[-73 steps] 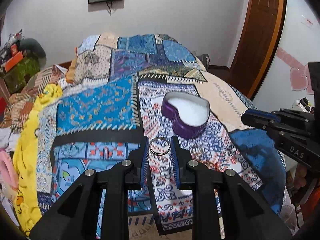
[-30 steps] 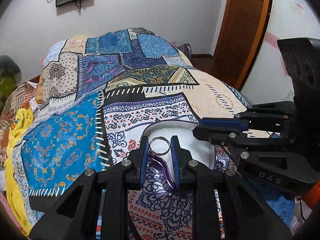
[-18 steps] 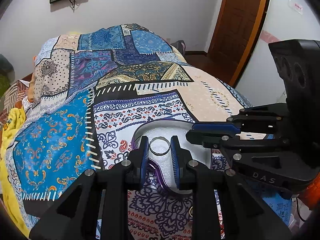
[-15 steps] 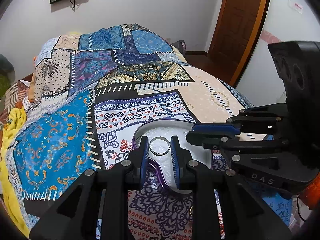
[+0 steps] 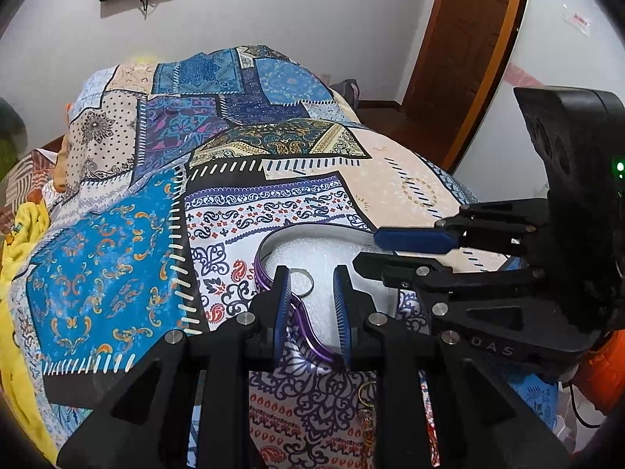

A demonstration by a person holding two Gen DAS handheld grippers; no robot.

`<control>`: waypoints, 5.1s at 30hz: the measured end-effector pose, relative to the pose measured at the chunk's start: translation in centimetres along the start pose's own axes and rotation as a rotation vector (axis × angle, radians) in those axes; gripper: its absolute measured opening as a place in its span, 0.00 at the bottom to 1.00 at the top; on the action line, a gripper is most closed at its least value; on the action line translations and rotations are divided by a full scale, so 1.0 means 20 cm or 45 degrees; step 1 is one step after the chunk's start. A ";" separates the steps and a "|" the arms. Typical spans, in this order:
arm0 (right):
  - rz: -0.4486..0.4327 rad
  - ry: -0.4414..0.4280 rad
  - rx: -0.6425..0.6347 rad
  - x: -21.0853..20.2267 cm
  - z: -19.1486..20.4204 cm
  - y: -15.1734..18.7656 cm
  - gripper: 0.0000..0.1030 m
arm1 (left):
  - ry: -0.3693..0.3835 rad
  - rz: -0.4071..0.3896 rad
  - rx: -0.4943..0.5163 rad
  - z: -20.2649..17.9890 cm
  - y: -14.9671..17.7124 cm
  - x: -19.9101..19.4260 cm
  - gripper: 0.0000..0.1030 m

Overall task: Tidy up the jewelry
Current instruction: 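Lower the ring into the tin with the left gripper while the right gripper releases the charm there, then lift both grippers out of the tin toward the remaining jewelry, then grasp the pink-stone ring with the right gripper, then grasp a small silver ring with the left gripper while the right gripper holds the pink-stone ring, then lower the silver ring into the tin with the left gripper while the right gripper carries the pink-stone ring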

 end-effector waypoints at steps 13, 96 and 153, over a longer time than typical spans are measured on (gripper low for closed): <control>-0.095 0.061 -0.015 -0.21 0.05 -0.06 0.30 | -0.111 -0.084 -0.004 0.04 0.01 -0.22 0.21; -0.014 -0.004 0.124 -0.17 0.26 0.26 0.24 | -0.152 0.088 -0.158 0.20 0.59 -0.19 0.27; -0.188 0.031 0.173 -0.24 -0.05 0.01 0.25 | -0.049 -0.151 -0.060 -0.04 -0.01 -0.20 0.09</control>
Point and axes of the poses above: each gripper's, at about its wrist camera, not at the fingertips, and x roughly the way its jaws point, z to its left, y to its underside, the point moved 10 cm from there along x, roughly the way its jaws point, and after that the axes turned 10 degrees about -x, right-handed, at the moved point
